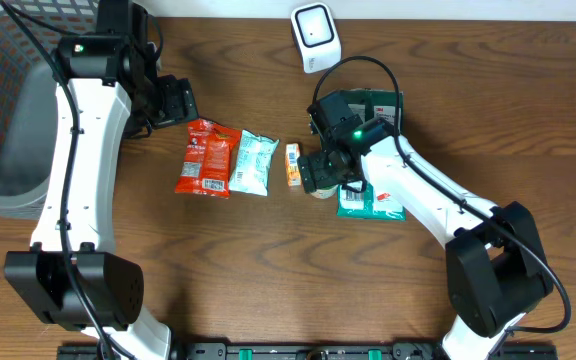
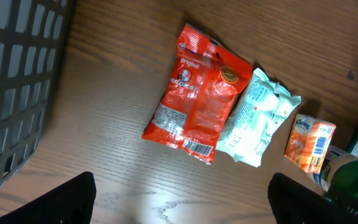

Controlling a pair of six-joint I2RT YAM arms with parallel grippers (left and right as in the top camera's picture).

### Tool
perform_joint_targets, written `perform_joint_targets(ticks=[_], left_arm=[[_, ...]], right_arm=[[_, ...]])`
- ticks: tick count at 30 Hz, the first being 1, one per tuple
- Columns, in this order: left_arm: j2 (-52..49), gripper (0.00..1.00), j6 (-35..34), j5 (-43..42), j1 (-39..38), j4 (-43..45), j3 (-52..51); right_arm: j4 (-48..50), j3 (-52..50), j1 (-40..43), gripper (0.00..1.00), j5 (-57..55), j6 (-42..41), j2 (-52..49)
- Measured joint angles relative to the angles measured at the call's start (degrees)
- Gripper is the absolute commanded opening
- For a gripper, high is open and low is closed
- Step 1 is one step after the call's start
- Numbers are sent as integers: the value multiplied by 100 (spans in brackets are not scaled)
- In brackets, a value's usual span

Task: Scan the item barcode
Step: 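Lift the jar off the table with the right gripper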

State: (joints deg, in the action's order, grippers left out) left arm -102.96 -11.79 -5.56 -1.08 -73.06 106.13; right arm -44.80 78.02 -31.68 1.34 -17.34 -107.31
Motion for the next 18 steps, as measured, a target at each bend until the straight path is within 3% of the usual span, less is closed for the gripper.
perform_joint_targets(ticks=[18], left_arm=[[0,89,-2,0,0,0,0]], right_arm=[[1091,-999,-205,88,-59,11,2]])
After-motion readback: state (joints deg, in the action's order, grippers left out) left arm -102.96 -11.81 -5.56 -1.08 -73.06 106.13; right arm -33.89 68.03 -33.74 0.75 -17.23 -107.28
